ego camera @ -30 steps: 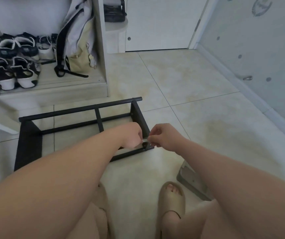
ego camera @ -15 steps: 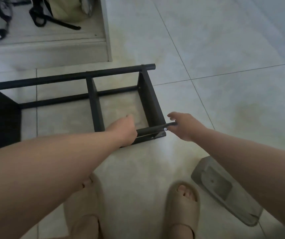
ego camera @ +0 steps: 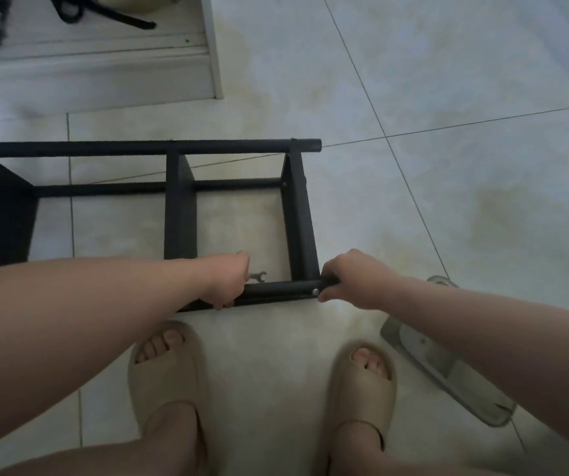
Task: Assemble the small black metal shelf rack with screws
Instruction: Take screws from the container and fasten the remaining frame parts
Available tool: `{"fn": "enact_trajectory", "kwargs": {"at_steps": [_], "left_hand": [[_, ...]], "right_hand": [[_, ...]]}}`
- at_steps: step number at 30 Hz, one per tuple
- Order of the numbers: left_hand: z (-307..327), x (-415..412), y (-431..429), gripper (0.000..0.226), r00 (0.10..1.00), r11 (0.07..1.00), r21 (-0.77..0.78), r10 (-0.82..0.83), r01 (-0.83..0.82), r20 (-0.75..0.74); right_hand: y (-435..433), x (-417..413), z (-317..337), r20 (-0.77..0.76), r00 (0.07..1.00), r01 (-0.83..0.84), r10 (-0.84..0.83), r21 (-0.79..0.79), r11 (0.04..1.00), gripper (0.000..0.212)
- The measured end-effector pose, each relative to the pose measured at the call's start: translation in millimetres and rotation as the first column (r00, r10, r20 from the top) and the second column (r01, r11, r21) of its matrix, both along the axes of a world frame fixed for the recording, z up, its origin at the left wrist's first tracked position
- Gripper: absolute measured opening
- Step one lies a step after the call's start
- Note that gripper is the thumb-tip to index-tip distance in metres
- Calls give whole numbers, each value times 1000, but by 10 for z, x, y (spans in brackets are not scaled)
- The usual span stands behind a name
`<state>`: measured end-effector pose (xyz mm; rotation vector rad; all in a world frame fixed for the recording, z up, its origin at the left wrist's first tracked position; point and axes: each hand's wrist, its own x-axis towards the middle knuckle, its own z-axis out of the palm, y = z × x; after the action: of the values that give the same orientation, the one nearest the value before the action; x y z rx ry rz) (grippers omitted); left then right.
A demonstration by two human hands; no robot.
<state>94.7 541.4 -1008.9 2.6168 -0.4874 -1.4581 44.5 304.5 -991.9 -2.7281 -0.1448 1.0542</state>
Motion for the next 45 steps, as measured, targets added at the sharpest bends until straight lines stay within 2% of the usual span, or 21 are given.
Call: {"fn": "enact_trajectory", "kwargs": {"at_steps": [2,6,8,10,12,14,17,20,23,28,34,42,45], "left_hand": [[35,-74,36,7,997,1000,7,18,-18,-81],[113,-112,15,29,978,998,68,30,-16,-205],[144,-68,-9,33,980,994,101,-15,36,-200],[160,-13,-43,31,988,988,117,-90,104,-126],[126,65,-65,27,995,993,85,-73,78,-66],[69,146,-78,22,993,996,32,-82,85,-79],[-85,212,-54,14,990,997,-76,4,-15,-141],[-324,206,-21,14,972,963,-210,130,-171,-194],[-553,189,-12,12,936,892,-320,244,-319,-253],[-769,172,-34,8,908,815,-428,266,-391,-323],[-799,106,-115,12,888,760,-473,306,-445,-345],[-657,24,-229,11,825,653,-526,300,-544,-480],[-619,15,-250,12,773,605,-509,321,-612,-548]], "right_hand": [[73,-115,-23,-36,998,-44,44,-5,999,31],[110,-146,-1,-60,990,-129,125,-61,990,43],[50,-83,45,25,985,-167,171,-105,980,66],[-23,-25,71,169,953,-230,251,-135,964,95],[-63,32,80,238,900,-329,366,-180,927,121],[-28,124,45,234,846,-433,479,-224,873,135],[75,277,-32,213,786,-526,581,-265,808,144],[91,377,-114,202,739,-585,643,-281,761,148],[45,379,-184,252,710,-603,658,-264,752,148],[-8,357,-302,336,689,-607,642,-218,764,144],[-20,341,-426,411,680,-613,608,-138,778,140],[-30,363,-491,433,680,-618,592,-95,780,140],[-39,367,-504,438,685,-618,583,-76,783,140]]}}
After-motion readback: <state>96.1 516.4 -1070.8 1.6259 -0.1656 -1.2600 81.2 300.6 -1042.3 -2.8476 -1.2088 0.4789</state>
